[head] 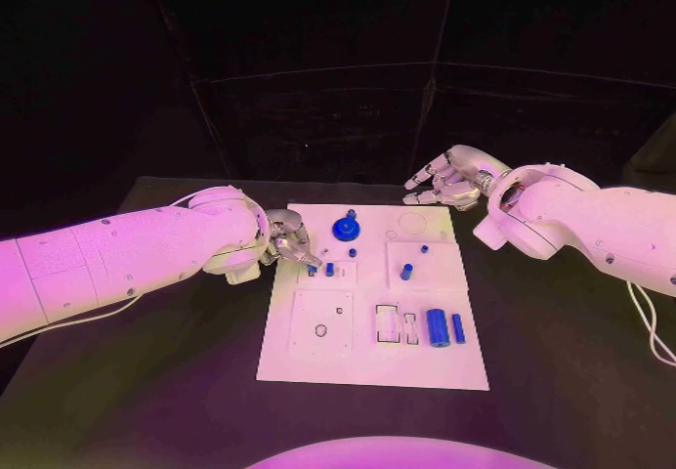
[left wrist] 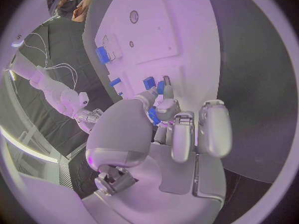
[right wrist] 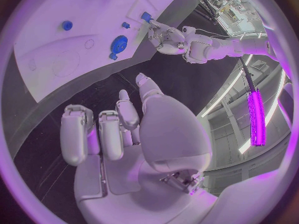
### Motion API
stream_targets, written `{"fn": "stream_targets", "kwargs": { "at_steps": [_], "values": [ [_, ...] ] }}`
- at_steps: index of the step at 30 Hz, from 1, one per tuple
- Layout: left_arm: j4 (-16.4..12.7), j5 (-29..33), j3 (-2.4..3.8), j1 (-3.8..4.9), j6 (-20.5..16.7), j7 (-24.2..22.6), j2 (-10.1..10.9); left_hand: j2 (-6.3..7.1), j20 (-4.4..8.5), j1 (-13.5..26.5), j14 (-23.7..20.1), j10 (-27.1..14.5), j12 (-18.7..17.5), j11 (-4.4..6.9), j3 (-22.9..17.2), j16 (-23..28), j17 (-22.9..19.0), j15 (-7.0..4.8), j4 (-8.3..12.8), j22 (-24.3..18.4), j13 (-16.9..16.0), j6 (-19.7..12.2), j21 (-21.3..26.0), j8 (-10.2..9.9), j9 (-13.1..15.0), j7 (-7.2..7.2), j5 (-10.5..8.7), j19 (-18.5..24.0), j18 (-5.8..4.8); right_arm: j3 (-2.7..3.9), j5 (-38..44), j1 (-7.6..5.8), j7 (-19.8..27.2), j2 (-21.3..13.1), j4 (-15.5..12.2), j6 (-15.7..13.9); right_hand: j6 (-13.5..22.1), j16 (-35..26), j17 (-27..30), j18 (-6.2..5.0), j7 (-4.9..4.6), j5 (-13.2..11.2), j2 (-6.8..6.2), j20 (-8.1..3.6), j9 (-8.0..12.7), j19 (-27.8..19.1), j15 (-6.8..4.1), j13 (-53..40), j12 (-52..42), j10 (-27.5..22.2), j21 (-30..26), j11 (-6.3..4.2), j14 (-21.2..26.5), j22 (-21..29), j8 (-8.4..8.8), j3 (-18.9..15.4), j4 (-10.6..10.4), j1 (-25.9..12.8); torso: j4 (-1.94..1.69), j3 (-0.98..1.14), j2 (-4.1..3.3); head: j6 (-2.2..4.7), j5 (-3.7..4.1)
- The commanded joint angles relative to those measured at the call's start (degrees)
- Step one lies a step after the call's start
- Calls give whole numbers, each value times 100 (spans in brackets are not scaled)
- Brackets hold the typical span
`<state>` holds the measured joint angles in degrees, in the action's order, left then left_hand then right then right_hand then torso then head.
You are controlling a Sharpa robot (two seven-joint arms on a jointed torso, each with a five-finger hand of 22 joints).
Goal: Assemble the parts on the task board
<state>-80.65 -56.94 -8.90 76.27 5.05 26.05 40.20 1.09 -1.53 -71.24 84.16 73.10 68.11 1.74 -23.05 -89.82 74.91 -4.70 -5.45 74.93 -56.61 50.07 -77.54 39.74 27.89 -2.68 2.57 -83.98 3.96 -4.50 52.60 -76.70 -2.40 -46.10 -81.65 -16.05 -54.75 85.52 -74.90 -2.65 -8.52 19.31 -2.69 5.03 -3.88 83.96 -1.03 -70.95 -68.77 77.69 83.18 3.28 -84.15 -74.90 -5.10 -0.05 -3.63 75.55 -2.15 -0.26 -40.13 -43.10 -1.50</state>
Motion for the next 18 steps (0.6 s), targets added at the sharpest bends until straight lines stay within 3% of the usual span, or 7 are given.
{"fn": "stream_targets", "kwargs": {
  "at_steps": [1,18],
  "values": [
    [7,-44,1,4,107,14,-7,-1,51,-79,584,26,-20,1,-511,-18,1509,-41,491,14,-3,23,12,34,10,32,19,-63,-39,5,10,-12,36,-4,-10,36,6,-32,-771,-41,6,37,26,-10,-1,-22,-5,-3,-7,14,-19,5,-416,0,-30,-20,-13,-42,0,0,-1,-6,3],
    [-19,-51,-1,2,279,116,38,69,49,-43,584,43,-10,1,-676,-18,1509,-40,551,16,-20,19,17,51,21,31,21,-63,-39,5,10,-12,41,-10,-10,35,6,-32,-771,-41,6,37,26,-10,-1,-22,-5,-3,-7,14,-19,5,-416,0,-30,-20,-13,-42,-1,-2,3,-17,1]
  ]
}}
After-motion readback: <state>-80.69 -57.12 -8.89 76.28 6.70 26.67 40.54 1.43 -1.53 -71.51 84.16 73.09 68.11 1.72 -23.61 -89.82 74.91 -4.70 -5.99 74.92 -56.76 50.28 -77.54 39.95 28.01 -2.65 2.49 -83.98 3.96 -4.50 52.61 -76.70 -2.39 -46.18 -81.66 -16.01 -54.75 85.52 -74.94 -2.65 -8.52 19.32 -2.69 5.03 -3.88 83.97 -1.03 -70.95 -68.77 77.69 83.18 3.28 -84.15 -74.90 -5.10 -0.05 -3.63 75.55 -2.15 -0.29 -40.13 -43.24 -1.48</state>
